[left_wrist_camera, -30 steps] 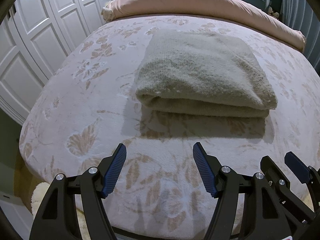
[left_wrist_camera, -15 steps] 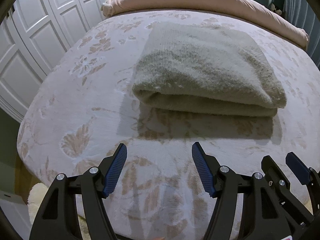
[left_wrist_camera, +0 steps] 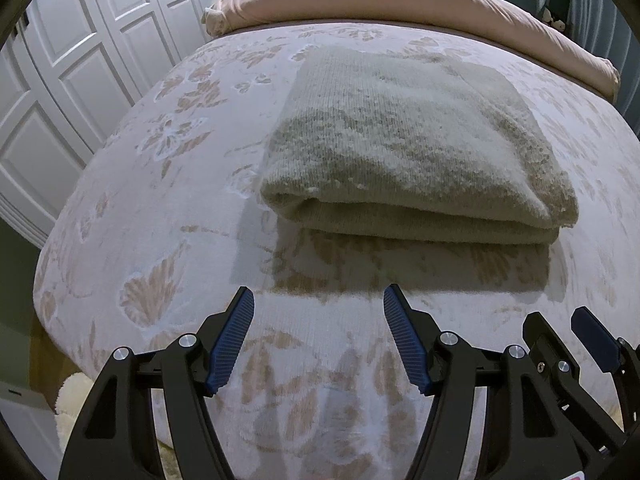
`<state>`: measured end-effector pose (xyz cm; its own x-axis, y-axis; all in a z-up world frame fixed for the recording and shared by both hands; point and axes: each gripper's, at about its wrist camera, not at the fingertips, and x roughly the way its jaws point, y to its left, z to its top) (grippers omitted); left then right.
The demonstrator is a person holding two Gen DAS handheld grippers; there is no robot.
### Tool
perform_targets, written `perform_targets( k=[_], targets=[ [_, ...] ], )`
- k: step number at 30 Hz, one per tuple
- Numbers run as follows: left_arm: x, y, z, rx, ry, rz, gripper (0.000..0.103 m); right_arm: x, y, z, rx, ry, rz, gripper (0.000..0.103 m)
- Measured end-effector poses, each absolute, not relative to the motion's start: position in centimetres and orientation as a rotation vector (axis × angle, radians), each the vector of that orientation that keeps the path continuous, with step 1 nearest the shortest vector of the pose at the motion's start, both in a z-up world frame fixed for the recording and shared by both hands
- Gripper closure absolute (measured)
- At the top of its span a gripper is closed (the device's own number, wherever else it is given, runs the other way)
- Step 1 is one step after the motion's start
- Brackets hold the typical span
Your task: Fold small clothes
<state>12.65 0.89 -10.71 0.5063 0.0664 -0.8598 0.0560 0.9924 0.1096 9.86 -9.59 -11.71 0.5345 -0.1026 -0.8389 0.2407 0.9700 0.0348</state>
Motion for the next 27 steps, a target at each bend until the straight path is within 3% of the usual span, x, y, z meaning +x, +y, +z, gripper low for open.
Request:
perform_targets(
  k=[12,27],
  targets=[
    [13.38,1.21,-10.62,0.121,1.040,0.004,0.035,10.17,-9.54,-11.60,0.163,0.986,-0.212,0.058],
    [13.53,1.36,-10.11,0.140,1.015,0.008,0.036,10.41,-9.17,-11.38,0.168,0.980,-0.228,0.058]
  ],
)
